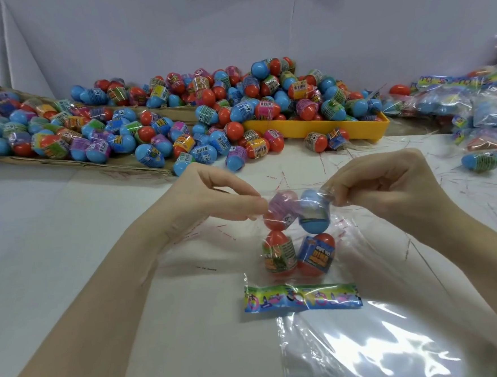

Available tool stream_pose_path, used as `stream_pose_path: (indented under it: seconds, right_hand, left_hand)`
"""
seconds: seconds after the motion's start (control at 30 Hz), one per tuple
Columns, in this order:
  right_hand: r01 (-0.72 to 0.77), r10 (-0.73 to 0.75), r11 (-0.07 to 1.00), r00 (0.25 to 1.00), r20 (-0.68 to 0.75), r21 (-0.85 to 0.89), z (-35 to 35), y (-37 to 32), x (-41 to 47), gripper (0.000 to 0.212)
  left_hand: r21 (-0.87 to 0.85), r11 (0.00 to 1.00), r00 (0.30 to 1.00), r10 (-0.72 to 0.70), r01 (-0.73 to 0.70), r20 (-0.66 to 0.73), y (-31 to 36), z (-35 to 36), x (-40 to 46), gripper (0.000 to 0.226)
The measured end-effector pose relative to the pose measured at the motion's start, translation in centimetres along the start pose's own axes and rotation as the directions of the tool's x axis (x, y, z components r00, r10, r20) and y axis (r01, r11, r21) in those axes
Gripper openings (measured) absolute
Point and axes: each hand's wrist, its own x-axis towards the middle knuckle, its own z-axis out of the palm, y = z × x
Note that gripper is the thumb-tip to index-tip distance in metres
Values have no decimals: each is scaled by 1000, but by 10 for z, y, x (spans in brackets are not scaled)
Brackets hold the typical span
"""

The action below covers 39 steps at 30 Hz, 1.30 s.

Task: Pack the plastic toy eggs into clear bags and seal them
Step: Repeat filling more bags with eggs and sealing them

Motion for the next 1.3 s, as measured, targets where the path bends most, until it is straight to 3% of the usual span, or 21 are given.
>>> stream_pose_path:
  seconds: [0.23, 0.3, 0.4, 0.43, 0.5, 0.57, 0.7, 0.9, 1.07, 1.13, 1.2, 1.27, 1.3]
  right_hand:
    - [-121, 124, 986, 992, -23, 113, 1, 3, 3, 59]
    - [-189, 181, 972, 981, 72, 137, -3, 2, 4, 57]
    - [-336, 276, 931, 904, 327, 144, -21, 1, 6, 44]
    - [-365, 300, 918, 894, 334, 153, -26, -1, 6, 39]
    - [-356, 322, 910, 930, 178, 214, -29, -4, 8, 16]
    - [-339, 341, 915, 940, 31, 220, -19, -9, 8, 31]
    - [-421, 404, 907, 882, 242, 20, 12, -13, 9, 54]
    - [-469, 364, 862, 837, 409, 193, -1, -8, 7, 23]
    - [-458, 340, 842, 860, 381, 284, -3, -8, 6, 20]
    - [-440, 331, 838, 880, 339, 322, -3, -8, 7, 21]
    - [-427, 321, 832, 891, 321, 355, -4, -9, 7, 24]
    - [-415, 302, 830, 896, 324, 374, -4, -11, 7, 29]
    - [-410, 298, 832, 898, 323, 372, -3, -11, 6, 30]
  left_hand:
    - [31, 999, 1000, -13, 13, 13, -1, -3, -1, 28]
    - [32, 999, 1000, -16, 15, 18, -1, -3, -1, 28]
    - [19, 1000, 1000, -14, 13, 27, -1, -3, -2, 28]
    - [13, 1000, 1000, -7, 7, 24, -1, -3, -2, 28]
    - [4, 1000, 1000, 9, -9, 14, 0, -3, -2, 27]
    - [-9, 1000, 1000, 22, -22, 18, 2, -2, -2, 26]
    - [-7, 1000, 999, 30, -30, 16, 3, -2, -2, 26]
    - [-17, 1000, 999, 25, -25, 29, 3, -2, -2, 22]
    - [-57, 998, 998, 43, -40, 48, 4, -1, -3, 27]
    - [-138, 990, 1000, 24, -25, -3, 2, 0, -2, 23]
    - [-231, 973, 998, -30, 18, -50, 1, 5, 3, 32]
    - [-190, 977, 995, -97, 92, -16, 3, 17, 5, 40]
    - [-145, 982, 993, -117, 120, 28, 3, 22, 5, 31]
